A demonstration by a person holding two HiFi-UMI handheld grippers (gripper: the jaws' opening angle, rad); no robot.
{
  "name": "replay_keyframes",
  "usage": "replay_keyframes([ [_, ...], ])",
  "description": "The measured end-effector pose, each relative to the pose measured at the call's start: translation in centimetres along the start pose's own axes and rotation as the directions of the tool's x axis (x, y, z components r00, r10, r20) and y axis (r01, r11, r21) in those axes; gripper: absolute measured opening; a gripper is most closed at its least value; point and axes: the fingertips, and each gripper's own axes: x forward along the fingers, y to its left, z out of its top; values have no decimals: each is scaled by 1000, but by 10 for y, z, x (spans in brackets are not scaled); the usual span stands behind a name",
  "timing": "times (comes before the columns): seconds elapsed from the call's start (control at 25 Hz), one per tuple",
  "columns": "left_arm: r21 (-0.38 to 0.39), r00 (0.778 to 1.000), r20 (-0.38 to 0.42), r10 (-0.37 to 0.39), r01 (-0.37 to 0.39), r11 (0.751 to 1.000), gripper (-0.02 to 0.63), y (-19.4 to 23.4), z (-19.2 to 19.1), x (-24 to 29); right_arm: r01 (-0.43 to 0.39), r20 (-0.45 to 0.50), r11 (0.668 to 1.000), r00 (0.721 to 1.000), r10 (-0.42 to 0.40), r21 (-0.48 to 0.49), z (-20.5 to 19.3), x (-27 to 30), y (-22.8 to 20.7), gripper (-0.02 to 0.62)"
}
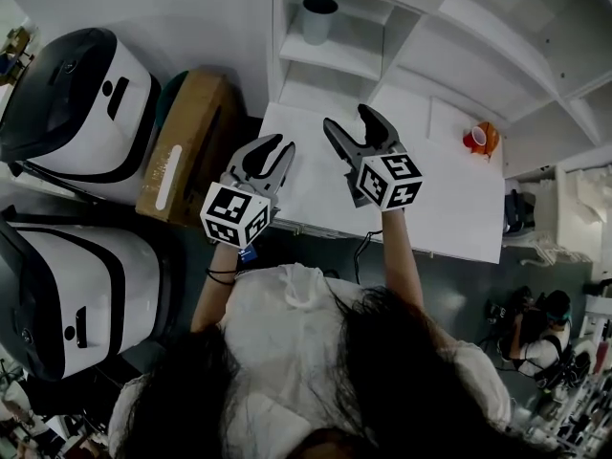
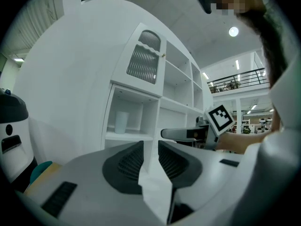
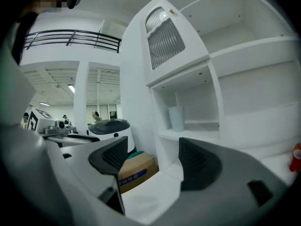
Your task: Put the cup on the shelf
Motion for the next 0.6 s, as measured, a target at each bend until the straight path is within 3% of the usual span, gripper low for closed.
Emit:
replay_keyframes([
  [0.6, -19, 999, -17, 33, -34, 999, 92, -126, -35, -18, -66, -9, 997, 998, 66, 33, -58, -158, 34, 343],
])
